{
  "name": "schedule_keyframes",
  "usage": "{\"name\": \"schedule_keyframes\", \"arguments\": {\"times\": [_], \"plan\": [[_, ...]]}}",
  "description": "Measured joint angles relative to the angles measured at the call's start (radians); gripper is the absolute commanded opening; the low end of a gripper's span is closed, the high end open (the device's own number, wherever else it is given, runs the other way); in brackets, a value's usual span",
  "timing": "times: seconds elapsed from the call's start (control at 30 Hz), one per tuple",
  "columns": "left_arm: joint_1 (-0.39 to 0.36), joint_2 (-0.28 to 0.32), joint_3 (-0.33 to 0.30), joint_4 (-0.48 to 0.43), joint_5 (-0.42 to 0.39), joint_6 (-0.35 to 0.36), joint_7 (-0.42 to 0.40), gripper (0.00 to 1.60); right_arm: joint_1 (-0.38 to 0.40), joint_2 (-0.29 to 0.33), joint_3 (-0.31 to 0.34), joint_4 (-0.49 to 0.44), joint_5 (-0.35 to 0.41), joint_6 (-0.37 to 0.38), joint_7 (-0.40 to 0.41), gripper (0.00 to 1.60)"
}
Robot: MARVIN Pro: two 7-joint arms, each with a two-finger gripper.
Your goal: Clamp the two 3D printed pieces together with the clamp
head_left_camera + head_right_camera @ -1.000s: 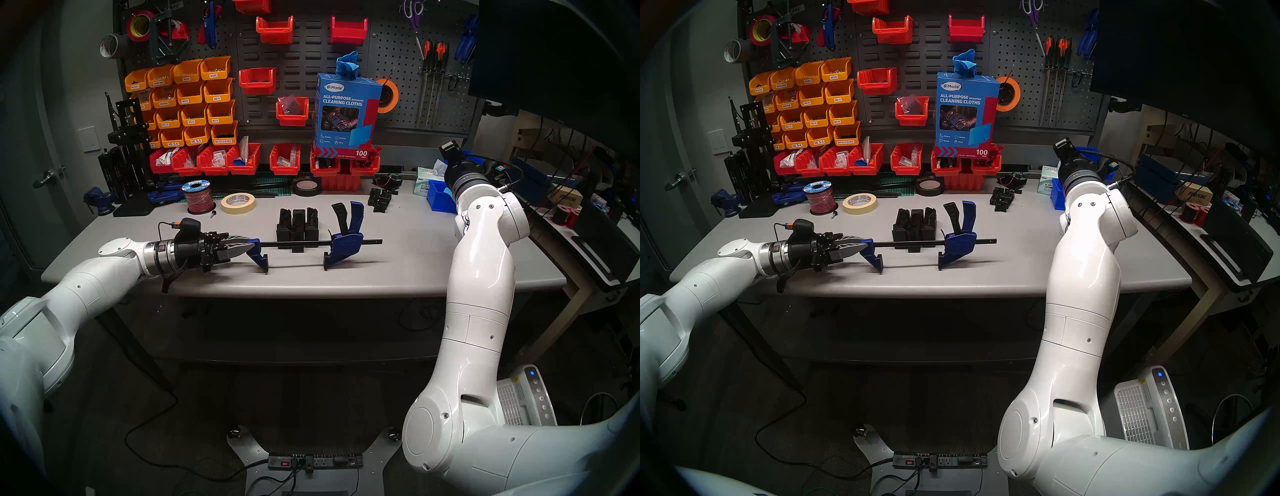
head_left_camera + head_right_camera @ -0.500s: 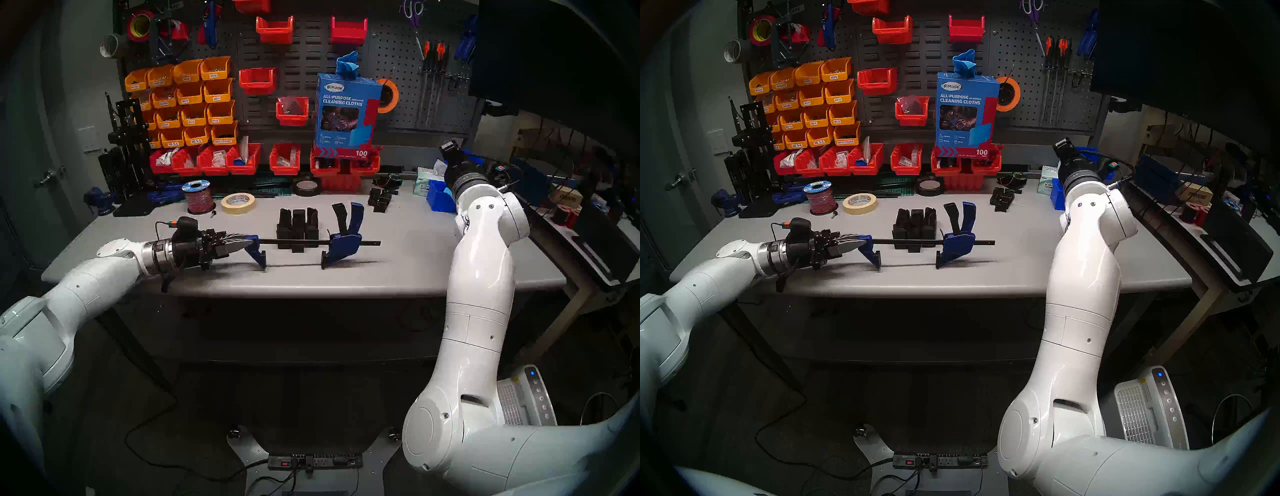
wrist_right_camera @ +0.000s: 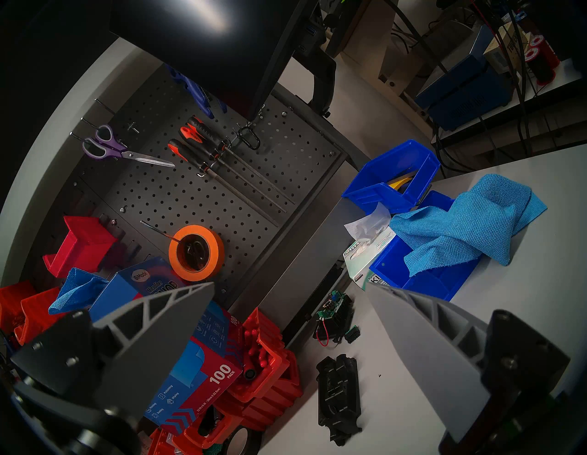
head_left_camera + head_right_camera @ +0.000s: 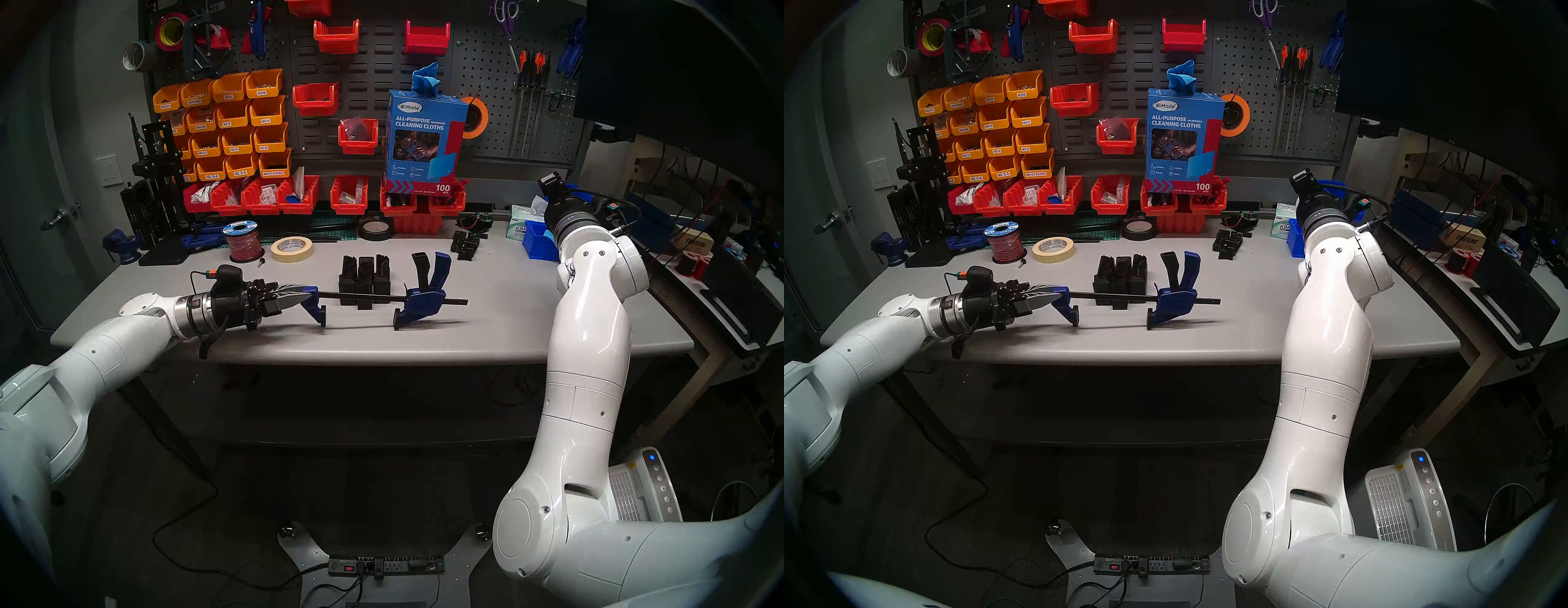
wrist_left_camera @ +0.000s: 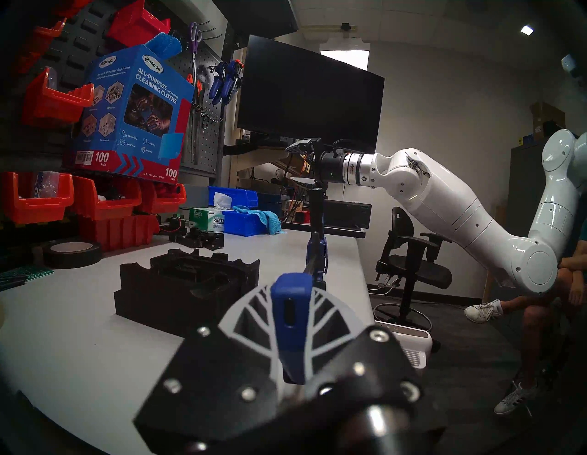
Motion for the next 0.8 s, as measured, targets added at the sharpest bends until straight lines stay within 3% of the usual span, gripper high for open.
{"name": "schedule_keyframes", "arguments": {"times": [0.8], "plan": [[-0.003, 0.013, 0.037, -0.009, -0.033, 0.001, 0.000, 0.00, 0.000, 0.000, 0.000, 0.000, 0.000, 0.000, 0.000, 1.60]]}}
